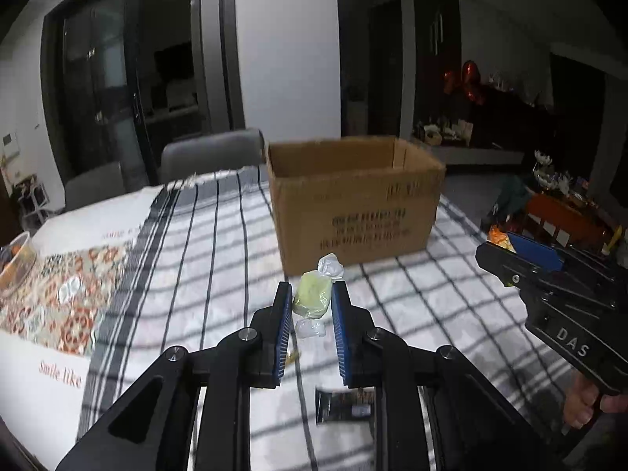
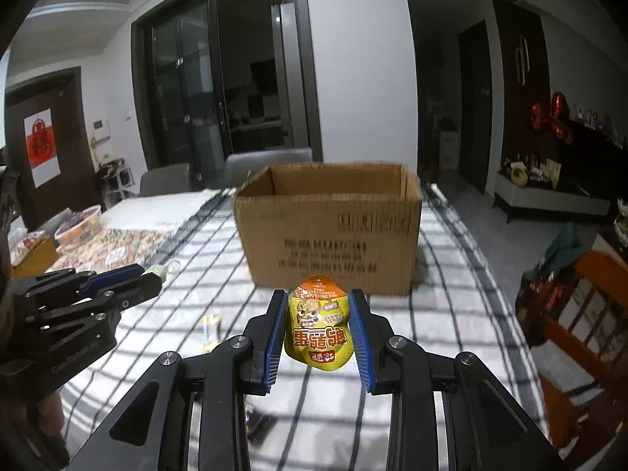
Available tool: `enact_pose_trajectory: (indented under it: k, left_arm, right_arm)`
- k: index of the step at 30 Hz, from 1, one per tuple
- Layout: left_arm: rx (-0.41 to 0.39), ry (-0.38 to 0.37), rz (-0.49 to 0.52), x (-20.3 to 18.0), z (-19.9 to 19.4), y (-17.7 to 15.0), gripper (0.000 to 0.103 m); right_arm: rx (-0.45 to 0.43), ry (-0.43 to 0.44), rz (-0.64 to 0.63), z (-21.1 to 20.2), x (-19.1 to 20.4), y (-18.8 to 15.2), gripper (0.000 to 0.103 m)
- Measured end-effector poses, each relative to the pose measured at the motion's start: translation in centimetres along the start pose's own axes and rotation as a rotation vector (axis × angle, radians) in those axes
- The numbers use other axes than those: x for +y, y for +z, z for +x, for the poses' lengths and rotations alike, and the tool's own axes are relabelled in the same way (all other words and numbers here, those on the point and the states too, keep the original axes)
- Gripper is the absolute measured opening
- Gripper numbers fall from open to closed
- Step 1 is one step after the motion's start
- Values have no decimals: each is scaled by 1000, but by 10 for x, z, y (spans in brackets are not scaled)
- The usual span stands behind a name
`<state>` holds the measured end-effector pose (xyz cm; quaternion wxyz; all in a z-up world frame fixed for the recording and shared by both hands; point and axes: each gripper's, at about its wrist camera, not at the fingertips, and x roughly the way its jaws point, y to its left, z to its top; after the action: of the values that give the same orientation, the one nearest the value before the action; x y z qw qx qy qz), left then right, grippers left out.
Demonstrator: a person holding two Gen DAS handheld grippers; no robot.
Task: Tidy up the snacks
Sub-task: 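Grasp the clear jelly with the left gripper while the right lifts the yellow packet, then carry the jelly and yellow packet over the box and open both grippers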
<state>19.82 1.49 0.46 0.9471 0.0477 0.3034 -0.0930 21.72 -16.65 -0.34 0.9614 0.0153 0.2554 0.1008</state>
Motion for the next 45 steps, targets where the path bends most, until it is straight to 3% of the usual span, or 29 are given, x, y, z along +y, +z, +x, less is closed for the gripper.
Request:
enact_pose_trajectory:
  k: [7, 17, 26, 34, 36, 37, 38, 45]
  left_arm:
    - [-75, -16, 20, 4, 6, 44, 21]
    - [-130, -14, 45, 12, 35, 96, 21]
    - [-92, -36, 55, 18, 81, 135, 21]
    - [-26, -55, 75, 16, 124, 148, 21]
    - [-11, -51, 79, 13, 129, 148, 29]
    - [-14, -46, 76, 14, 129, 147, 39]
    - [-21, -37, 70, 15, 129, 146, 48]
    - [-37, 7, 74, 16, 111, 132, 48]
  right_arm:
    - [-75, 10, 17, 12, -10, 44, 33]
    - [-100, 34, 8, 52, -21, 94, 33]
    - [-27, 73, 19, 105, -33, 120, 33]
    - [8, 47, 14, 138, -45, 128, 33]
    - [24, 40, 11, 144, -47, 127, 36]
    - [36, 36, 17, 147, -48, 126, 49]
    - [40, 35, 24, 148, -49, 126, 54]
    - [35, 20, -11, 137, -44, 112, 54]
